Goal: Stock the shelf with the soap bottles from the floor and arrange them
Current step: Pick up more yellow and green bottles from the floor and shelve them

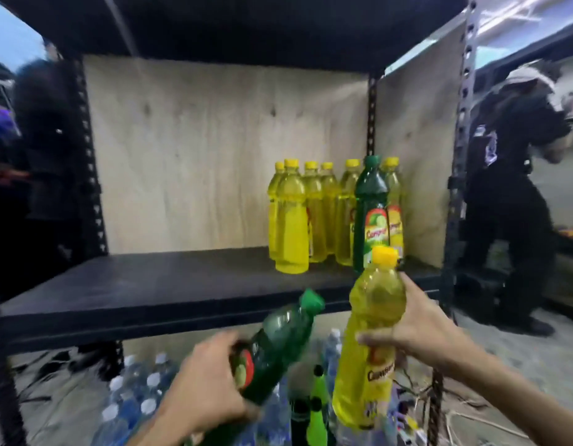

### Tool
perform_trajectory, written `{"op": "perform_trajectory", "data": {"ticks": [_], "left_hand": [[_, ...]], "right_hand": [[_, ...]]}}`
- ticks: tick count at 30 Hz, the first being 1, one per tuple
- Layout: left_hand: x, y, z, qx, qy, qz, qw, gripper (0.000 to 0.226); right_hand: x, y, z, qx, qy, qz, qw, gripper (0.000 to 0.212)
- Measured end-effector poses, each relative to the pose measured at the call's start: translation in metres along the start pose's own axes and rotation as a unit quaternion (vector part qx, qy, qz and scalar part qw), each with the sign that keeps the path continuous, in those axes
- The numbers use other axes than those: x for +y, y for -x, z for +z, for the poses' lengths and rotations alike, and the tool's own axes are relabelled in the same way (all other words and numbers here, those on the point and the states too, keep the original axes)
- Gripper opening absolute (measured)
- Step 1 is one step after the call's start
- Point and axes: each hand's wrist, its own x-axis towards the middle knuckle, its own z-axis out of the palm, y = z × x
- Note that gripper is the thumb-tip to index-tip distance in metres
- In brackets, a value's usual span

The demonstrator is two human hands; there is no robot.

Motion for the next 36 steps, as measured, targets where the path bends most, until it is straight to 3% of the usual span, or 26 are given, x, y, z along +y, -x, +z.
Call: {"op": "perform_trajectory", "data": {"ticks": [2,7,10,18,28,33,36], "left_hand": [[0.024,-0.025,-0.048,0.068,0.036,0.017,0.997,0.098],[0.081,-0.097,-0.115,0.144,0.171,0.012,0.975,0.09],[0.089,-0.142,-0.119,0.189,0.195,-0.018,0.962,0.106],[0.047,-0.246,-0.095,0.215,0.238,-0.131,0.938,0.097],[0.004,-0.305,-0.056,0.171,0.316,-0.114,0.926,0.103],[0.003,-0.302,-0.061,0.113,0.275,-0.087,0.951,0.104],[0.006,-0.287,-0.068,0.041,0.235,-0.104,0.966,0.105]], "right_hand": [[-0.034,-0.026,-0.033,0.046,-0.047,-0.03,0.997,0.082],[-0.096,-0.091,-0.065,0.118,-0.062,-0.027,0.991,0.089],[-0.122,-0.124,-0.058,0.152,-0.019,-0.015,0.988,0.089],[-0.115,-0.202,-0.001,0.143,0.025,0.019,0.989,0.112],[-0.081,-0.243,0.021,0.165,0.099,0.029,0.981,0.118],[-0.079,-0.241,0.02,0.168,0.122,0.048,0.977,0.114],[-0.084,-0.231,0.021,0.167,0.109,0.074,0.977,0.123]]}}
